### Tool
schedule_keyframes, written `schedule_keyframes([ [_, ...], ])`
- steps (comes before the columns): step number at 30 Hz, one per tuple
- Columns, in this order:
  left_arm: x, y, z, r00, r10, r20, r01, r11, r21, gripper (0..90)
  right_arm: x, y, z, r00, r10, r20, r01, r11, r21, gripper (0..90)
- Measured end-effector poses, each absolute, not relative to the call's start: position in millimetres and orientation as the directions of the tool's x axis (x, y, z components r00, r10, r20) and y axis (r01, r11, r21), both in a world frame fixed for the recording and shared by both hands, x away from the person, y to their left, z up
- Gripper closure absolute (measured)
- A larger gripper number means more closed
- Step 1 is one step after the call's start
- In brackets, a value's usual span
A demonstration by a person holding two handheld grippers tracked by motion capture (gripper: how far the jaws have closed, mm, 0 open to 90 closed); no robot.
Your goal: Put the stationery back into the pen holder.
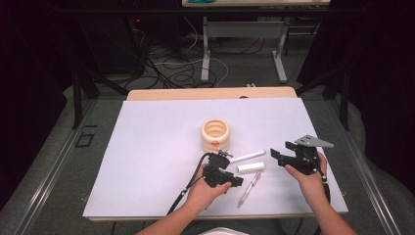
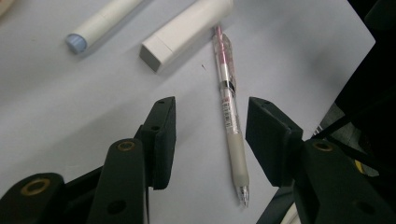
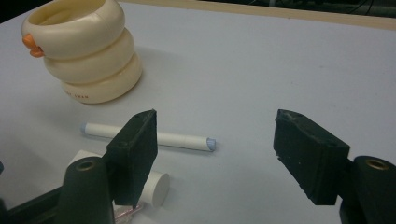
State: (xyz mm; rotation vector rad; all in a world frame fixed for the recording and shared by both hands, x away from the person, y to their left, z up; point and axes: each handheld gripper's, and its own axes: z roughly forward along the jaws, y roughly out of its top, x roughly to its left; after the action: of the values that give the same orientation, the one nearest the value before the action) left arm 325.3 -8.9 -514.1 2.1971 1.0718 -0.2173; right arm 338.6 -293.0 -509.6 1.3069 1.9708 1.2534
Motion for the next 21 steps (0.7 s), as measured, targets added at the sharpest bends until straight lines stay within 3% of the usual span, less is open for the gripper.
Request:
schedule_keyframes([
  [21, 318.6, -33.4, -532.5, 0.632, 0.622, -0.463, 0.774, -0.474, 0.419, 66.2, 339.2, -290.0, -512.8, -0.447, 0.887, 0.118, 0.493, 0.134, 0.86, 26.9],
])
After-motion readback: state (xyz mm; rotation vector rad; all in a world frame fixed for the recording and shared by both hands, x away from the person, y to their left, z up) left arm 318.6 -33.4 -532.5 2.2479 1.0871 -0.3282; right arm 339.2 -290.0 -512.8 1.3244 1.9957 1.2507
